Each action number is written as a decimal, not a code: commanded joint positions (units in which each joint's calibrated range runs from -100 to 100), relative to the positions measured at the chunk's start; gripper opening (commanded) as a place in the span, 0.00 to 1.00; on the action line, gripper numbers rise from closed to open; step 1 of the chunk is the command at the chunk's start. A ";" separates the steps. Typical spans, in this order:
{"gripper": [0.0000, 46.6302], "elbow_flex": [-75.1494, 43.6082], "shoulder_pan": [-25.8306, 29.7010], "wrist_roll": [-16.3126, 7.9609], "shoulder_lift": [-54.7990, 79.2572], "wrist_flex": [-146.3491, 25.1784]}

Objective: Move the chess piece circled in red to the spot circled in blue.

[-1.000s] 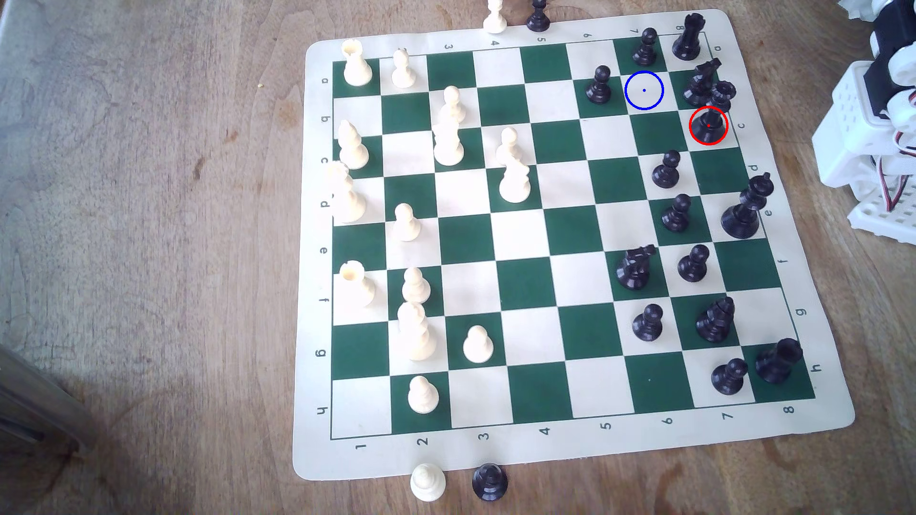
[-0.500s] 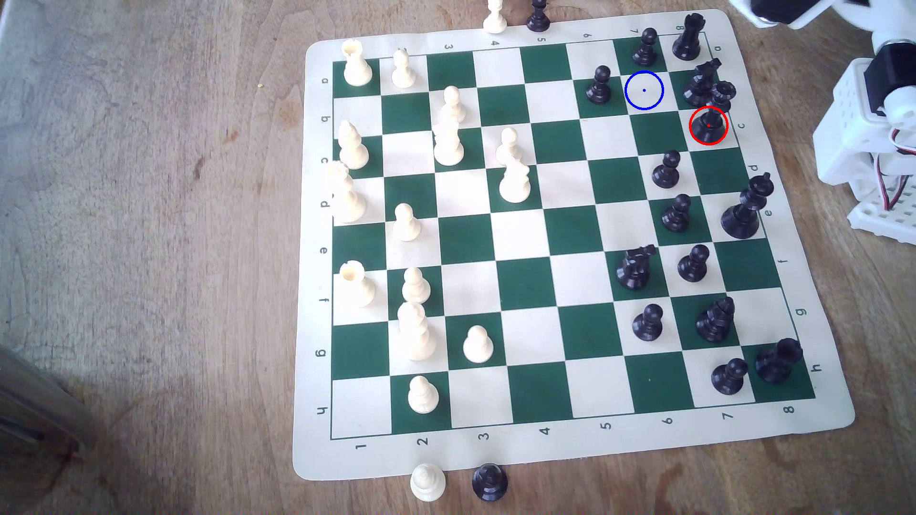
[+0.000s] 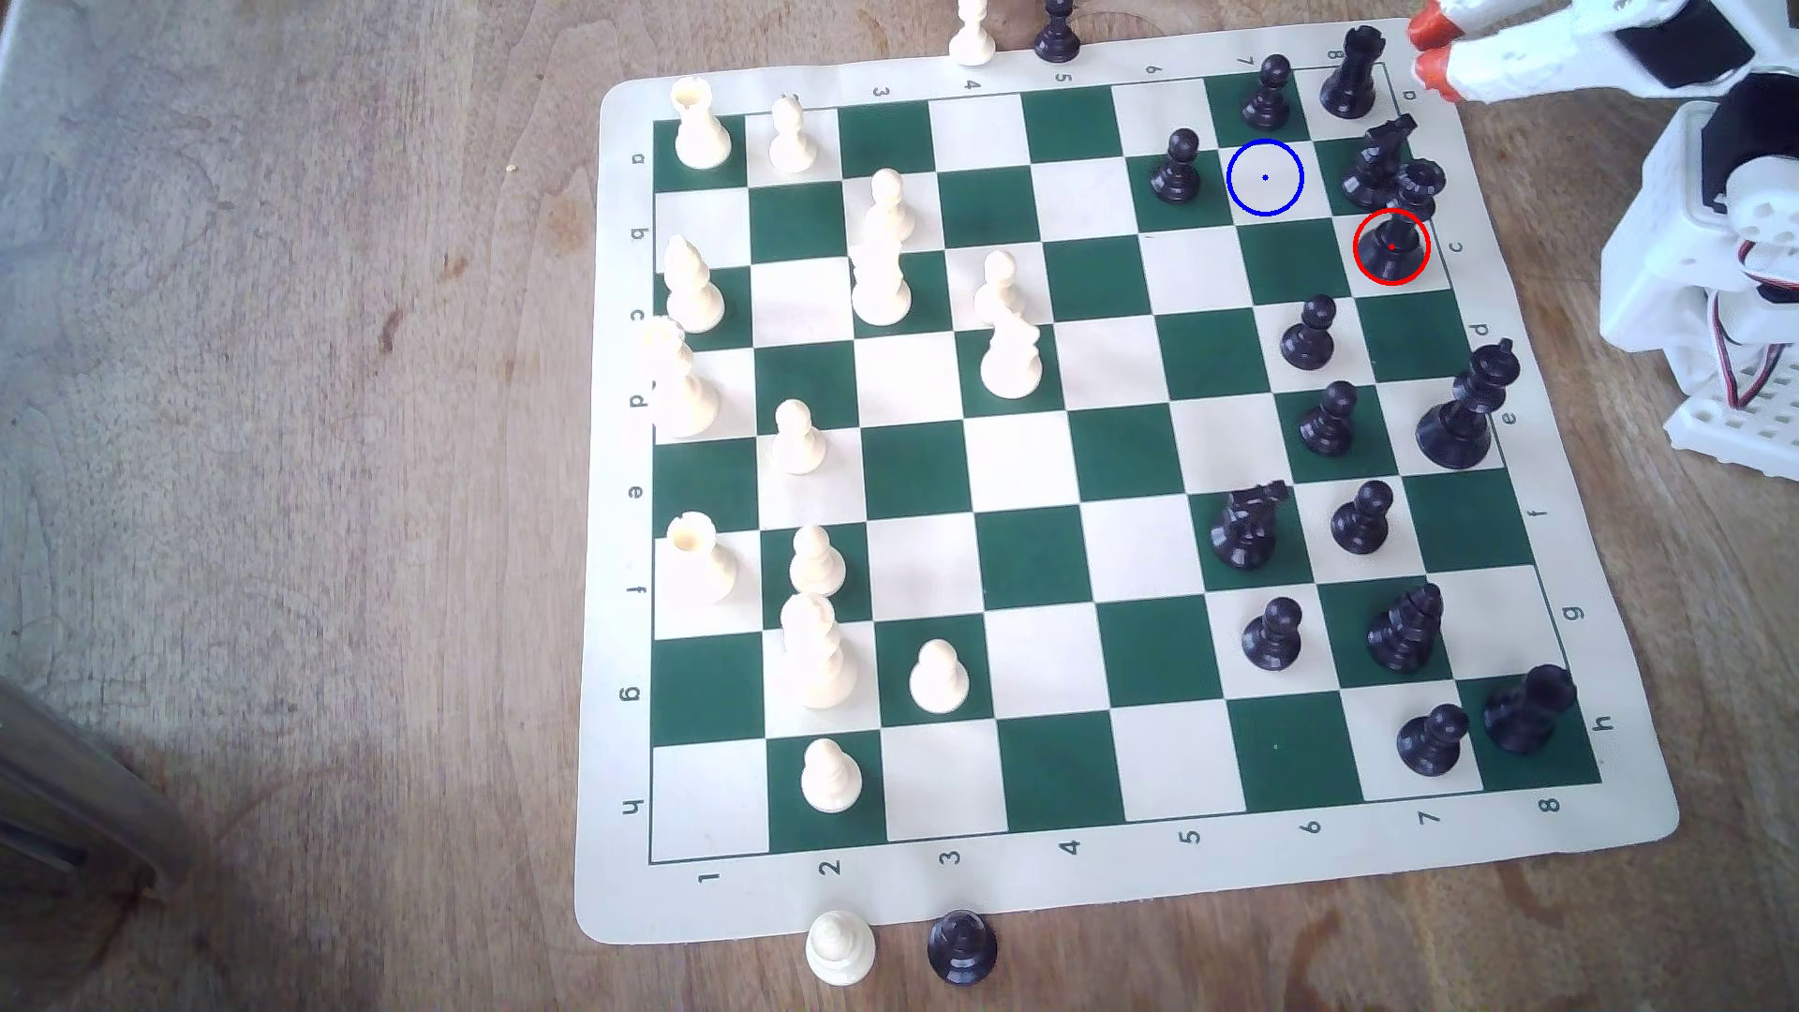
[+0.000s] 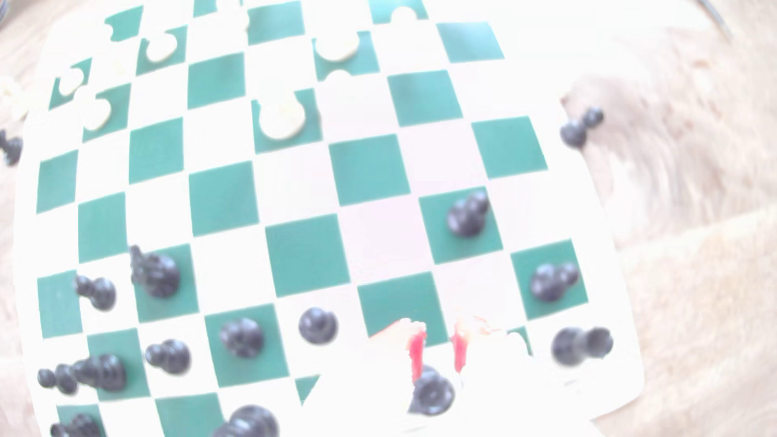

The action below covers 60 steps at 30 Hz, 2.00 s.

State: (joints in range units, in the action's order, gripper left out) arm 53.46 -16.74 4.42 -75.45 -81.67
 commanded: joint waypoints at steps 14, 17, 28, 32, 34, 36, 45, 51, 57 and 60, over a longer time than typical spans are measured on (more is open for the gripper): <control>0.29 -10.30 -6.14 -2.30 29.19 0.18; 0.34 -9.76 -7.78 -1.66 29.61 1.41; 0.28 -5.50 -8.41 -1.12 30.37 0.59; 0.28 -3.50 -8.09 -1.22 29.78 -0.06; 0.29 -2.60 -8.02 -1.22 29.36 -0.06; 0.31 -0.78 -7.94 -1.47 28.76 0.84; 0.33 3.57 -7.86 -1.81 29.02 5.75; 0.30 4.02 -7.86 -1.86 29.10 5.83; 0.29 5.93 -7.39 -1.81 28.25 6.08; 0.30 5.93 -7.47 -1.90 28.42 6.57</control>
State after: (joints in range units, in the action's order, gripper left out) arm 59.87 -24.78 2.71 -45.71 -76.10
